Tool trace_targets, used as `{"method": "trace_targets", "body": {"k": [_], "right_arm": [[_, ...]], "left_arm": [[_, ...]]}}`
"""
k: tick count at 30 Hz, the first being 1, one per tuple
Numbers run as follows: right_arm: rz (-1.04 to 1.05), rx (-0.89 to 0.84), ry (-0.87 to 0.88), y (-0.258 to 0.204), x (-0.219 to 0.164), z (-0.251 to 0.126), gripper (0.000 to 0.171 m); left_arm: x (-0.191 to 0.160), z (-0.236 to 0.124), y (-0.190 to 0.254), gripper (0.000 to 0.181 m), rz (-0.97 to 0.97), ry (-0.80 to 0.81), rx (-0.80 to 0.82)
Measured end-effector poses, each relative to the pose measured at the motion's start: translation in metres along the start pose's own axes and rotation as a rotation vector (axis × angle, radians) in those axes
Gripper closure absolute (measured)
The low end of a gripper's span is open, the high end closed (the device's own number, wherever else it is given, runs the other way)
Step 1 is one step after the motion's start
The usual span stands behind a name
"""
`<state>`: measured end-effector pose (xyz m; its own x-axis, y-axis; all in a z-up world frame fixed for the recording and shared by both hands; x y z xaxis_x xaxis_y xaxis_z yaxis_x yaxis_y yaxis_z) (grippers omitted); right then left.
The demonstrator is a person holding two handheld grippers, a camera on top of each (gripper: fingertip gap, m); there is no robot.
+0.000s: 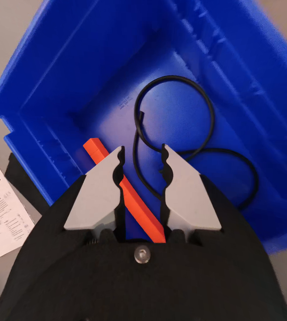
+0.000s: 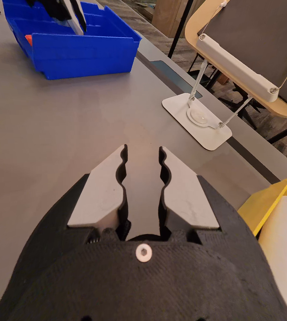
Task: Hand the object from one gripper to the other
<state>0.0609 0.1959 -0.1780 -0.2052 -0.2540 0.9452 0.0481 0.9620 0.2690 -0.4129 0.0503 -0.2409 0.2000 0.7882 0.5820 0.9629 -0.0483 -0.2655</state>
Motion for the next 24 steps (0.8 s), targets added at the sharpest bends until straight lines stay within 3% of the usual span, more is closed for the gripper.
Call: {"method": "trace_targets", "body": {"k": [5,6,9,18,20,22,24], "right_arm": [[0.003,0.014,0.002,-0.005,0.0,0.003,0.137],[0.002,0.017,0.003,-0.006,0.0,0.003,0.138],[0.003,0.025,0.002,-0.008,-0.002,0.003,0.137],[0.012,0.028,0.006,-0.008,-0.007,0.003,0.138],[0.011,0.033,0.006,-0.009,-0.007,0.004,0.138],[0.007,0.038,0.006,-0.01,-0.006,0.005,0.138],[0.006,0.04,0.008,-0.012,-0.006,0.005,0.138]], "left_arm": [[-0.011,0.046,-0.008,0.145,0.023,-0.119,0.023],[-0.009,0.051,-0.005,0.161,0.007,-0.11,-0.006],[-0.006,0.055,-0.005,0.176,-0.037,-0.115,-0.024],[0.016,0.031,0.0,0.177,-0.133,0.058,-0.082],[0.018,0.03,0.01,0.167,-0.154,0.03,-0.2],[0.017,0.029,0.001,0.15,-0.113,-0.019,-0.146],[0.014,0.025,-0.015,0.152,-0.072,-0.068,-0.067]]}}
Point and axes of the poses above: each gripper's, where its closed fingertips meet, z out along the fingers, x out of its top, y = z × x across the jaws, the point moved 6 cm from there along -z, back along the fingers, and after that the axes turned 15 degrees about y, right-handed, at the moved point
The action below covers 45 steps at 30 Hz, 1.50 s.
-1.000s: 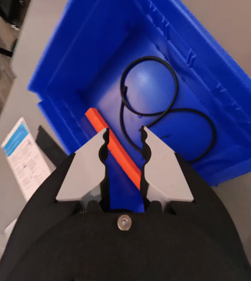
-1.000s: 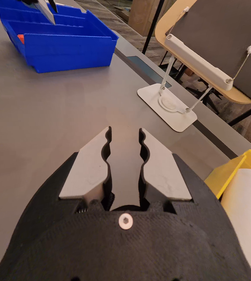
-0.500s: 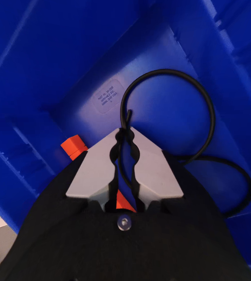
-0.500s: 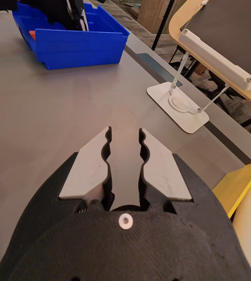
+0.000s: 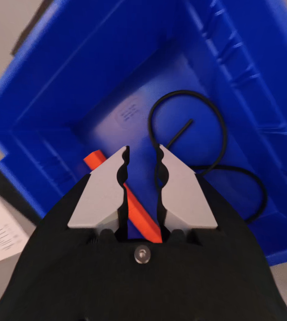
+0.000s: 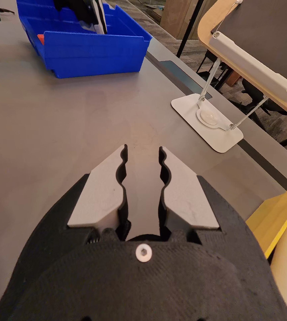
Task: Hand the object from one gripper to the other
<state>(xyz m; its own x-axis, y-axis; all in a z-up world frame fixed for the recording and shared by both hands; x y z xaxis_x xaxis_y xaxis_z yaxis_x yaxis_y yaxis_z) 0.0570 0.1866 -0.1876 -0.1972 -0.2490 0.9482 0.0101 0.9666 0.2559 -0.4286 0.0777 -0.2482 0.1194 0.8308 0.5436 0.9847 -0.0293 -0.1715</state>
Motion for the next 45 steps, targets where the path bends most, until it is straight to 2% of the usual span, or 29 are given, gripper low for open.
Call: {"method": "trace_targets", "body": {"k": [2,6,8,10,12,14,18,21,24,25,27,28,29,33,36,38,40,45], "right_arm": [[0.002,0.003,0.001,-0.001,-0.001,0.0,0.137],[0.005,0.013,0.0,-0.001,-0.004,0.0,0.137],[0.004,0.015,0.004,-0.001,-0.005,0.001,0.137],[0.01,0.018,0.012,-0.001,-0.005,0.002,0.137],[0.014,0.019,0.018,-0.002,-0.005,0.004,0.137],[0.017,0.023,0.023,-0.003,-0.005,0.005,0.137],[0.013,0.028,0.023,-0.003,-0.006,0.005,0.137],[0.015,0.027,0.029,-0.001,-0.008,0.004,0.137],[0.02,0.023,0.037,0.002,-0.009,0.004,0.137],[0.021,0.022,0.04,0.003,-0.008,0.004,0.137],[0.02,0.021,0.043,0.003,-0.008,0.004,0.137],[0.019,0.02,0.044,0.003,-0.008,0.004,0.137],[0.018,0.02,0.045,0.003,-0.008,0.003,0.137],[0.009,0.024,0.043,0.002,-0.007,0.004,0.137],[0.009,0.029,0.052,0.0,-0.005,0.005,0.137],[0.004,0.032,0.055,-0.001,-0.004,0.007,0.137],[-0.001,0.038,0.051,-0.003,-0.003,0.007,0.137],[-0.015,0.048,0.056,-0.004,0.0,0.008,0.137]], "left_arm": [[-0.004,-0.006,-0.008,0.147,0.09,-0.073,0.01],[-0.016,-0.013,-0.023,0.111,0.394,-0.298,0.027],[-0.018,-0.012,-0.026,0.098,0.463,-0.36,0.001],[-0.02,-0.008,-0.026,0.093,0.494,-0.4,-0.056],[-0.024,0.0,-0.025,0.092,0.469,-0.453,-0.116],[-0.03,0.006,-0.031,0.092,0.454,-0.532,-0.106],[-0.037,0.016,-0.028,0.088,0.279,-0.602,-0.141],[-0.036,0.018,-0.028,0.084,0.243,-0.624,-0.122],[-0.031,0.018,-0.022,0.083,0.242,-0.579,-0.154],[-0.027,0.016,-0.018,0.087,0.237,-0.535,-0.19],[-0.005,0.007,0.001,0.128,0.187,-0.331,-0.355],[0.005,0.003,0.004,0.126,0.156,-0.255,-0.366],[0.008,0.001,-0.002,0.122,0.146,-0.249,-0.315],[-0.016,0.001,-0.003,0.114,0.122,-0.401,-0.252],[-0.041,0.008,-0.002,0.133,0.095,-0.508,-0.201],[-0.047,0.011,0.001,0.15,0.026,-0.509,-0.216],[-0.046,0.008,0.0,0.157,0.013,-0.48,-0.208],[-0.04,-0.007,-0.004,0.157,-0.001,-0.42,-0.188]]}}
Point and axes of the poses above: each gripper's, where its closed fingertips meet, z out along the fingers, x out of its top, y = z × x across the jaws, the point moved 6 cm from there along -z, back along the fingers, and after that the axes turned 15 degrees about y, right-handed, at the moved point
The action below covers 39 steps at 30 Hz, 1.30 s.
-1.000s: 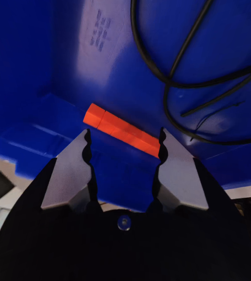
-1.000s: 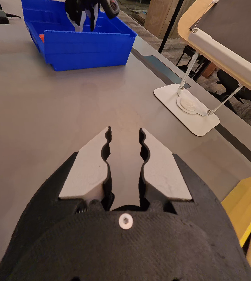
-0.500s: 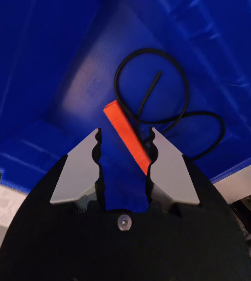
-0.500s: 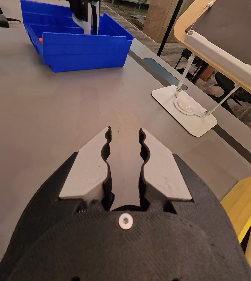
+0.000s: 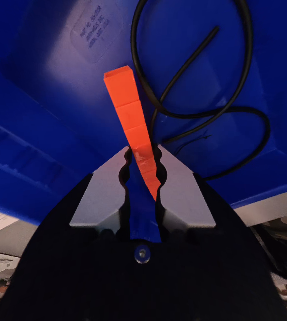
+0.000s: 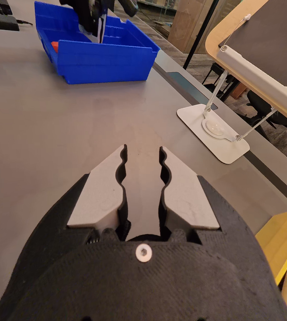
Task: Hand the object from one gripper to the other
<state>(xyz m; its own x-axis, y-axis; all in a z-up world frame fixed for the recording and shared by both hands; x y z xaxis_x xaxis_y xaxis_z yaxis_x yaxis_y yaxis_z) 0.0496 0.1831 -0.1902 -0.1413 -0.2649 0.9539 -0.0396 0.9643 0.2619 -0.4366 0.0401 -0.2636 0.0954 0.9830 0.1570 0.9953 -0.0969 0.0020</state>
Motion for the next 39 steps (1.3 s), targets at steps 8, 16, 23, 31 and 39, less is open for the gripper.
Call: {"method": "trace_targets", "body": {"k": [8,16,23,31,39], "right_arm": [[-0.01,0.014,0.024,-0.005,0.008,0.003,0.137],[-0.007,0.017,0.022,-0.004,0.004,0.002,0.137],[-0.015,0.027,0.028,-0.006,0.007,0.005,0.137],[0.018,0.049,0.067,-0.008,0.014,0.009,0.137],[0.055,0.094,0.185,-0.012,0.039,0.03,0.125]], "left_arm": [[-0.02,0.007,0.006,0.153,-0.021,-0.096,-0.001],[-0.036,0.007,0.009,0.159,0.003,-0.115,0.048],[-0.035,-0.006,0.009,0.16,0.025,-0.055,0.099],[-0.019,-0.06,0.007,0.16,0.049,0.241,0.253],[0.031,-0.147,0.08,0.161,0.189,0.763,0.225]]}}
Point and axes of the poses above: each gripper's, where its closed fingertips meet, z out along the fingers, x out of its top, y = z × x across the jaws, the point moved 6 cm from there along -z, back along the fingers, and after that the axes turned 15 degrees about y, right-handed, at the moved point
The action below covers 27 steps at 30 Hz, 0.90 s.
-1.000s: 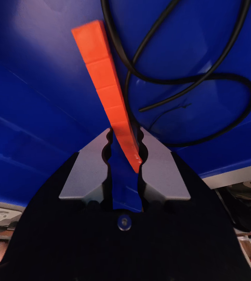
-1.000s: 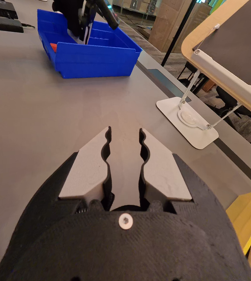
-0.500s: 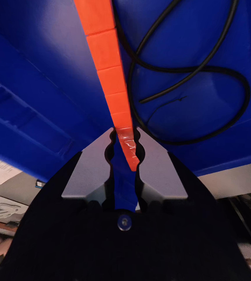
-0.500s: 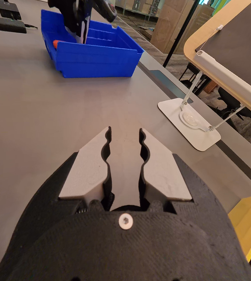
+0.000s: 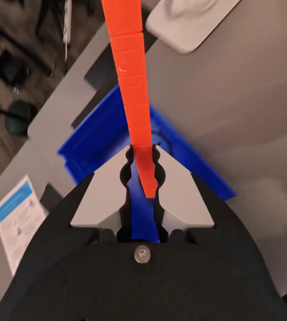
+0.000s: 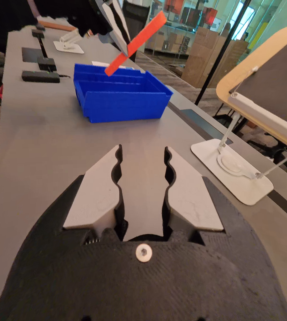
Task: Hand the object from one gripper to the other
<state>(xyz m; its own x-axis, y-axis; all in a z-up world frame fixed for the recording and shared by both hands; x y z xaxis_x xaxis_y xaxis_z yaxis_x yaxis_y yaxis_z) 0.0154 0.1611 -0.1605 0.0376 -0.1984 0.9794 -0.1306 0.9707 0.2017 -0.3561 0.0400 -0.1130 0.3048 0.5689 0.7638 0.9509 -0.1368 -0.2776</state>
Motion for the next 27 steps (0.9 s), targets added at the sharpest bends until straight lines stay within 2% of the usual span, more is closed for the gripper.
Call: {"method": "trace_targets", "body": {"k": [6,10,14,18,20,21,27], "right_arm": [[0.089,0.066,0.208,-0.001,0.035,0.018,0.117],[0.187,0.096,0.333,0.008,0.052,0.021,0.119],[0.245,0.151,0.373,0.016,0.05,0.018,0.12],[0.331,0.199,0.393,0.018,0.039,0.008,0.13],[0.345,0.229,0.384,0.016,0.032,0.003,0.146],[0.354,0.245,0.38,0.015,0.029,0.002,0.149],[0.375,0.264,0.38,0.014,0.023,-0.001,0.151]], "left_arm": [[0.085,-0.002,0.106,0.162,0.066,0.37,-0.311],[0.108,0.018,0.177,0.162,0.071,0.494,-0.544],[0.118,0.039,0.231,0.162,0.089,0.544,-0.717],[0.115,0.056,0.262,0.162,0.113,0.551,-0.81],[0.115,0.06,0.269,0.162,0.095,0.57,-0.84],[0.114,0.061,0.271,0.162,0.09,0.574,-0.857],[0.11,0.067,0.275,0.162,0.022,0.588,-0.923]]}}
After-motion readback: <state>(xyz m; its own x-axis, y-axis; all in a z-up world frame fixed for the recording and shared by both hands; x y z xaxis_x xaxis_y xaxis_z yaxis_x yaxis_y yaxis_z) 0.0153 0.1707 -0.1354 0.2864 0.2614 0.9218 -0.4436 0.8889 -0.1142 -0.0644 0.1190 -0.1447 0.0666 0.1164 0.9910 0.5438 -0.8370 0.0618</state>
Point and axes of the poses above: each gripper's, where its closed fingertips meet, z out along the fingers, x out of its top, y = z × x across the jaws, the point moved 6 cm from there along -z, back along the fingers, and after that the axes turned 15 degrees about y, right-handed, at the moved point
